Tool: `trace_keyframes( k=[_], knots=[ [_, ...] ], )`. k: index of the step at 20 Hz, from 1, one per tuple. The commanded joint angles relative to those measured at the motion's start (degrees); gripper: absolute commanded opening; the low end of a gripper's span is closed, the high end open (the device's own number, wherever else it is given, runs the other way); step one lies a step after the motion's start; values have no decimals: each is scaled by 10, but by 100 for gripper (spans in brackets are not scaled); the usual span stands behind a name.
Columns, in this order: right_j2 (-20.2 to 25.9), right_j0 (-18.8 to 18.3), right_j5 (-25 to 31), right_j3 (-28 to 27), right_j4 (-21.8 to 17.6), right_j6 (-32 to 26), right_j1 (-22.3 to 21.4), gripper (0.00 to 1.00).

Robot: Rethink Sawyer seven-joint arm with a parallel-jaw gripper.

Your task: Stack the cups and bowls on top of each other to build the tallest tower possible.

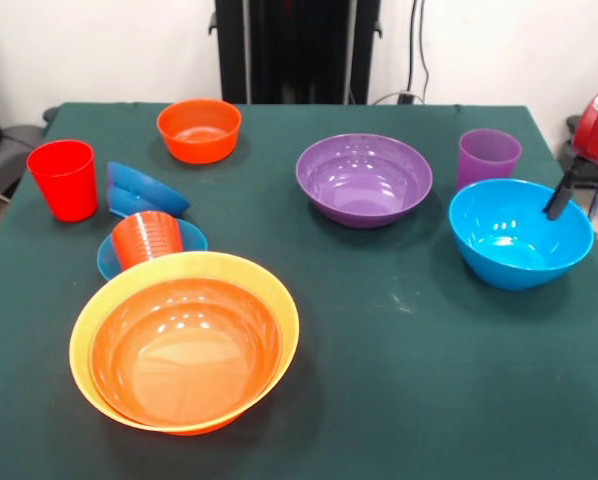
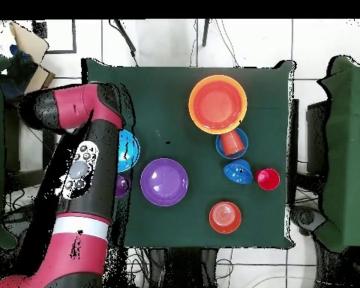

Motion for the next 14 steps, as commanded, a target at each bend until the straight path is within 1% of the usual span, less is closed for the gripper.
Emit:
trace_keyframes(
  k=[1,2,3,5,9,13,14],
  knots=[
    [70,-7,-50,101,2,58,39,100],
    [68,-4,-57,102,1,62,42,100],
    [68,-1,-77,111,2,72,43,100],
    [72,-1,-99,124,4,74,43,100],
    [71,4,-113,141,8,80,46,100],
    [93,-5,-149,160,23,71,40,100],
    [104,-10,-166,165,28,66,39,100]
  ],
)
